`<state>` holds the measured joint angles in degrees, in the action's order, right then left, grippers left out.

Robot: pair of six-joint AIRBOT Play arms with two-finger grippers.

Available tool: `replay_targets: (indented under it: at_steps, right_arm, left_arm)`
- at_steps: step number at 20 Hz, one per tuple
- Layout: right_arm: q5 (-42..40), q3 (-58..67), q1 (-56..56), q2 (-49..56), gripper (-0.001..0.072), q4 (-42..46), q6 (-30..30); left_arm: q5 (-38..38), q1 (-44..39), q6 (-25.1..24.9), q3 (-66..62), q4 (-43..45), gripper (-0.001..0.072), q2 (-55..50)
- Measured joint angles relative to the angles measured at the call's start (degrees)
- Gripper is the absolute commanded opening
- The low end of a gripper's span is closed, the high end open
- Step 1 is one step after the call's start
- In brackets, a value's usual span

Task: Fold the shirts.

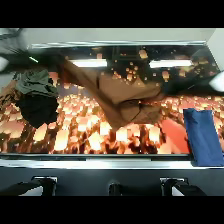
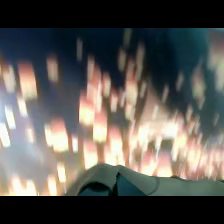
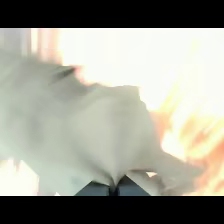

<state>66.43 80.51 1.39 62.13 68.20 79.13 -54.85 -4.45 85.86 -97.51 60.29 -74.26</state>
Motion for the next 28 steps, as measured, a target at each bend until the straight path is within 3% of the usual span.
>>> replay_targets:
  at_steps: [4,8,12,15,18,22,28]
  right_arm:
    - [-9.2,9.6,2.1,-12.2,0.0047,2.1,0.1]
    - [-12.2,12.2,2.8,-19.5,0.0047,1.9,0.1]
    - [-13.6,12.9,2.9,-22.3,0.0047,2.5,0.1]
    - [-14.4,13.1,3.0,-21.6,0.0047,2.9,0.4]
    - [-15.1,13.2,3.0,-17.2,0.0047,3.0,2.4]
    - [-16.4,13.1,3.0,-3.6,0.0048,2.6,5.8]
    - [-18.4,13.1,3.0,22.2,0.0049,-9.1,11.1]
  left_arm:
    - [6.6,2.7,1.4,-6.9,0.4,0.0027,14.1]
    - [10.3,2.2,1.9,-8.9,-0.2,0.0026,23.8]
    - [11.2,2.1,2.1,-9.4,1.3,0.0026,27.8]
    - [7.7,2.1,2.2,-9.3,3.3,0.0026,27.2]
    - [2.9,2.0,2.2,-6.6,6.1,0.0026,23.8]
    - [0.5,2.0,2.2,2.4,7.8,0.0028,16.1]
    - [0.8,2.0,2.2,14.3,8.2,0.0028,-2.5]
